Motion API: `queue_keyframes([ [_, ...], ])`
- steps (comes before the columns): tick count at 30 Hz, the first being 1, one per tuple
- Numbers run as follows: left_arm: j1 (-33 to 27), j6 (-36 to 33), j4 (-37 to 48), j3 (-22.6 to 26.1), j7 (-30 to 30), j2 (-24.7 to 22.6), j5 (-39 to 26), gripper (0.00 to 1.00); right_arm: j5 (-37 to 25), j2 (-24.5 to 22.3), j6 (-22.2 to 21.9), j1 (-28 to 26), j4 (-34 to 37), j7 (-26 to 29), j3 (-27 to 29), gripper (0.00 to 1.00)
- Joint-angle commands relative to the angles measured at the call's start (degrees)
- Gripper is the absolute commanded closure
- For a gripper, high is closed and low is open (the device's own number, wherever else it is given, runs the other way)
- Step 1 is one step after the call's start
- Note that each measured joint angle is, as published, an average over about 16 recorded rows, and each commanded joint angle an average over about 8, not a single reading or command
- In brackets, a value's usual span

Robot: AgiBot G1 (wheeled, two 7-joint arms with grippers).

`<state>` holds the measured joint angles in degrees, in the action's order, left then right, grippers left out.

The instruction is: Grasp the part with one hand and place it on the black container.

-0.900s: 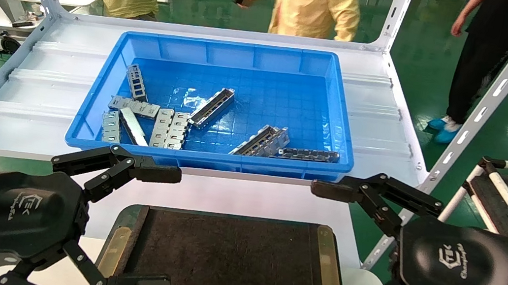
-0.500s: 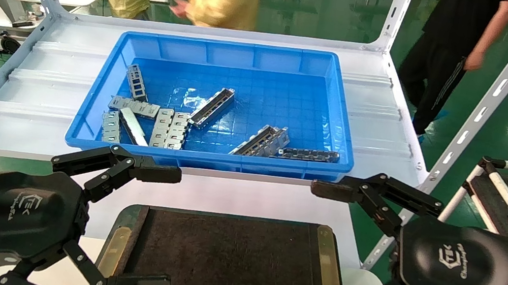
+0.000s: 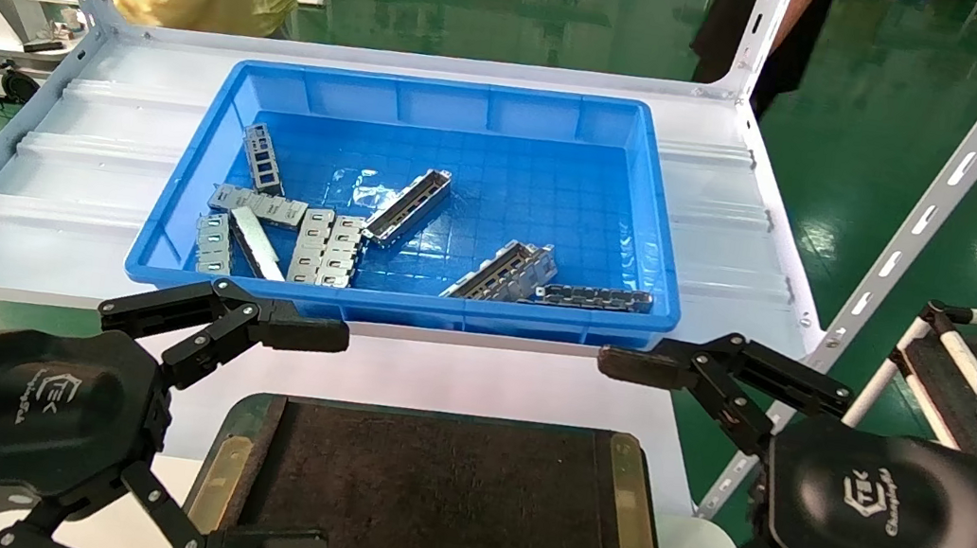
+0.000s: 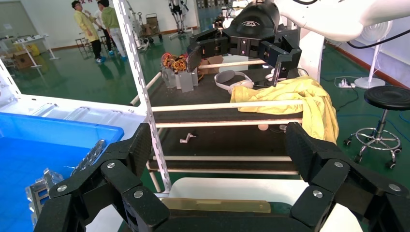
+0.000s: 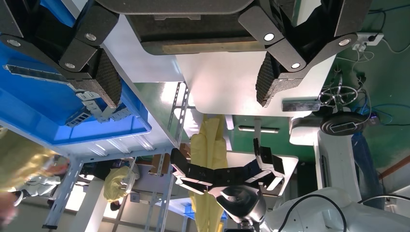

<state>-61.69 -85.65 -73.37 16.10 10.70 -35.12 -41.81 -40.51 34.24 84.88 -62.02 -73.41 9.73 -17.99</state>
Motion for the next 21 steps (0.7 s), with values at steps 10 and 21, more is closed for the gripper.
queue_keyframes([
  [10, 0.0, 0.0, 0.0, 0.0, 0.0, 0.0, 0.0, 0.0, 0.0, 0.0, 0.0, 0.0, 0.0, 0.0, 0.0, 0.0],
  [21, 0.0, 0.0, 0.0, 0.0, 0.0, 0.0, 0.0, 0.0, 0.0, 0.0, 0.0, 0.0, 0.0, 0.0, 0.0, 0.0],
])
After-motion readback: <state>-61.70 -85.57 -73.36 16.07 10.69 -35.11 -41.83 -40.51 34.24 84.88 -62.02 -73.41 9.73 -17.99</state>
